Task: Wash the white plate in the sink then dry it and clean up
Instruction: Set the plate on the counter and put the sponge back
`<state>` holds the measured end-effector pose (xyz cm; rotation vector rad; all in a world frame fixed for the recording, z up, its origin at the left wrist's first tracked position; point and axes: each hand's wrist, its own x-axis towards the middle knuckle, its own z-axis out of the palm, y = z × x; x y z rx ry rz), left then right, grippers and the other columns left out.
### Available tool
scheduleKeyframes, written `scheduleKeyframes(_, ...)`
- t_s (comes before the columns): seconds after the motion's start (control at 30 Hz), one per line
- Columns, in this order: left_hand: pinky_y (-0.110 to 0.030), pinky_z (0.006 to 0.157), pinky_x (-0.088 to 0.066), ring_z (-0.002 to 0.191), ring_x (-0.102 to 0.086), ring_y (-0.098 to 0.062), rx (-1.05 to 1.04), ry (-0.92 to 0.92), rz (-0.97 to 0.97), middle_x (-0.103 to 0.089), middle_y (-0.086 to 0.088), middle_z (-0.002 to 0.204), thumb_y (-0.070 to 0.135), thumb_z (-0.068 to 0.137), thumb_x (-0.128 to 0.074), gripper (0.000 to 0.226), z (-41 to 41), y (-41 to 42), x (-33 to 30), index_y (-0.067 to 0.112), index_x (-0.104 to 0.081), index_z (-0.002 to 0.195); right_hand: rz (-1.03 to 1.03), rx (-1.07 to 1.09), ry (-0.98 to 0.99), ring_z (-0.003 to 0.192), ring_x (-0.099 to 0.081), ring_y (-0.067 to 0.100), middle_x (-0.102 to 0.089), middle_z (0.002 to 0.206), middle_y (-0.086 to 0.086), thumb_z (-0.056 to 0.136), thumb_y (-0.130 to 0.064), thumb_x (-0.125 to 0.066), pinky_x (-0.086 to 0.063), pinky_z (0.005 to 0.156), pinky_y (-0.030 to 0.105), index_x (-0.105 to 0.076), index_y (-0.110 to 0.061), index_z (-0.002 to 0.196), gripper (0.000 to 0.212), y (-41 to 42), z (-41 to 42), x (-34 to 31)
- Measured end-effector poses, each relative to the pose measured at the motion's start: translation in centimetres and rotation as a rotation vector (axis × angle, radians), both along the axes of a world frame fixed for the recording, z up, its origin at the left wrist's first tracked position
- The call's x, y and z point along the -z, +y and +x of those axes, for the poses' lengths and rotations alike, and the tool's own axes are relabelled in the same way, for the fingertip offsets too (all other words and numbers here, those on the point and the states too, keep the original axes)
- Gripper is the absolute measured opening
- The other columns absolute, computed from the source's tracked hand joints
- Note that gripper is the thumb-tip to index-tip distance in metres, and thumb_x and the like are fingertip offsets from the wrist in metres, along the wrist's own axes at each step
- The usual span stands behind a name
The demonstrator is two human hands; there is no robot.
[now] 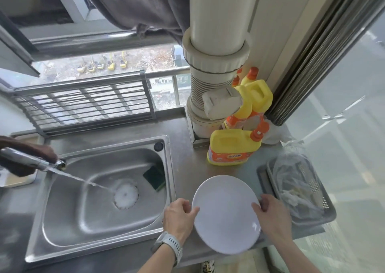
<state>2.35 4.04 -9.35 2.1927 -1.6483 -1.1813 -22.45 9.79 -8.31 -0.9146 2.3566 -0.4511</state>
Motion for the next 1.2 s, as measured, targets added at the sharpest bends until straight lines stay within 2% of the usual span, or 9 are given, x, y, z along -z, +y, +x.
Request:
scheduleKeyframes(0.07, -0.032, 0.088, -0.060, 0.091, -0.070, -0.012, -0.019, 0.047, -0.116, -0.074, 0.004, 0.104, 0.046, 0.085, -0.081, 0.044, -0.6, -1.7, -1.9, 0.020, -0.071, 0.119, -0.078, 0.020, 0.021, 0.097, -0.065, 0.027, -0.071, 0.101, 0.005, 0.083, -0.031, -0.072, -0.049, 0.083, 0.038, -0.066, -0.017, 0.117, 0.037, -1.3, -0.1, -2.8)
scheduleKeyframes(0.27, -0.037, 0.084, -0.062, 0.092, -0.071, -0.015, 0.003, 0.241, -0.469, -0.073, 0.002, 0.113, 0.036, 0.086, -0.082, 0.046, -5.0, -8.8, -8.9, 0.022, -0.069, 0.128, -0.456, 0.089, 0.040, 0.077, -0.067, 0.009, -0.071, 0.092, -0.006, 0.082, -0.026, -0.074, -0.053, 0.078, 0.028, -0.072, -0.024, 0.098, 0.016, -7.2, -0.8, -12.1)
scheduleKeyframes(0.33, -0.042, 0.085, -0.062, 0.095, -0.072, -0.019, 0.042, 0.269, -0.528, -0.072, 0.001, 0.116, 0.033, 0.087, -0.080, 0.043, -6.6, -10.5, -10.1, 0.025, -0.068, 0.128, -0.557, -0.023, 0.133, 0.067, -0.063, 0.001, -0.069, 0.087, -0.008, 0.083, -0.023, -0.075, -0.045, 0.068, 0.010, -0.072, -0.024, 0.093, 0.010, -8.6, -0.1, -13.7)
scheduleKeyframes(0.4, -0.043, 0.085, -0.062, 0.096, -0.073, -0.019, 0.110, 0.266, -0.572, -0.070, 0.003, 0.115, 0.031, 0.088, -0.078, 0.039, -7.8, -11.4, -10.4, 0.029, -0.068, 0.126, -0.612, -0.214, 0.217, 0.061, -0.060, 0.005, -0.066, 0.086, -0.009, 0.085, -0.022, -0.075, -0.048, 0.065, 0.017, -0.071, -0.024, 0.104, 0.019, -9.8, 1.5, -14.1)
scheduleKeyframes(0.53, -0.040, 0.079, -0.061, 0.091, -0.073, -0.019, 0.238, 0.213, -0.638, -0.071, 0.003, 0.113, 0.019, 0.089, -0.076, 0.033, -8.3, -11.9, -9.5, 0.024, -0.072, 0.121, -0.489, -0.436, 0.463, 0.075, -0.066, 0.028, -0.061, 0.111, 0.003, 0.084, -0.012, -0.073, -0.055, 0.059, 0.040, -0.062, -0.022, 0.129, 0.047, -12.6, 3.6, -12.9)
scheduleKeyframes(0.67, -0.028, 0.070, -0.053, 0.081, -0.068, -0.015, 0.320, 0.186, -0.647, -0.068, 0.007, 0.100, 0.023, 0.086, -0.079, 0.025, -7.4, -11.8, -9.4, 0.024, -0.071, 0.110, -0.369, -0.506, 0.472, 0.081, -0.065, 0.033, -0.053, 0.125, 0.002, 0.085, -0.008, -0.067, -0.056, 0.061, 0.043, -0.064, -0.021, 0.119, 0.037, -13.8, 3.5, -12.3)
scheduleKeyframes(0.93, -0.029, 0.071, -0.055, 0.075, -0.061, -0.002, 0.379, 0.302, -0.634, -0.057, 0.019, 0.098, 0.046, 0.083, -0.070, 0.021, -0.9, -7.4, -13.8, 0.034, -0.063, 0.099, -0.484, -0.678, 0.462, 0.082, -0.067, 0.013, -0.060, 0.110, -0.010, 0.085, -0.006, -0.061, -0.055, 0.058, 0.025, -0.063, -0.021, 0.107, 0.027, -9.1, 7.2, -16.1)
scheduleKeyframes(1.07, -0.027, 0.065, -0.056, 0.073, -0.062, -0.004, 0.240, 0.361, -0.608, -0.059, 0.018, 0.090, 0.047, 0.073, -0.080, 0.025, 5.4, -5.8, -14.9, 0.035, -0.064, 0.087, -0.489, -0.863, 0.356, 0.086, -0.069, 0.016, -0.064, 0.118, -0.008, 0.077, -0.005, -0.072, -0.055, 0.062, 0.025, -0.066, -0.023, 0.111, 0.039, -10.2, 11.6, -16.7)
scheduleKeyframes(1.2, -0.028, 0.064, -0.058, 0.091, -0.066, -0.007, 0.071, 0.366, -0.581, -0.064, 0.020, 0.107, 0.058, 0.068, -0.078, 0.031, 9.2, -6.5, -14.7, 0.039, -0.061, 0.086, -0.471, -1.092, 0.255, 0.090, -0.065, 0.015, -0.063, 0.117, -0.007, 0.072, -0.005, -0.080, -0.055, 0.069, 0.026, -0.061, -0.024, 0.112, 0.048, -14.1, 16.0, -18.6)
